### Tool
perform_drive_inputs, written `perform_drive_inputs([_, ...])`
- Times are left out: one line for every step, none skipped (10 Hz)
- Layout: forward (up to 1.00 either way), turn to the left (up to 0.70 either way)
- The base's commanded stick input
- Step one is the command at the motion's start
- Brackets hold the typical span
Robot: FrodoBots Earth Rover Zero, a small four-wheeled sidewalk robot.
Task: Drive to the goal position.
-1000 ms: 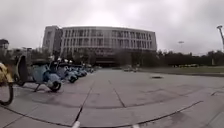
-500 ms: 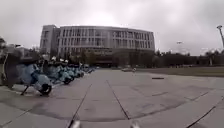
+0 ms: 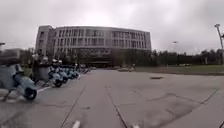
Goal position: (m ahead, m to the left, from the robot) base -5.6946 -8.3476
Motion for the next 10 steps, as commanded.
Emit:
perform_drive_inputs([0.70,0.05])
perform_drive_inputs([0.70,0.19])
perform_drive_inputs([0.70,0.35])
perform_drive_inputs([0.70,0.13])
perform_drive_inputs([0.70,0.00])
perform_drive_inputs([0.70,0.00])
perform_drive_inputs([0.70,0.00])
perform_drive_inputs([0.70,0.00])
perform_drive_inputs([0.70,0.00])
perform_drive_inputs([0.70,0.00])
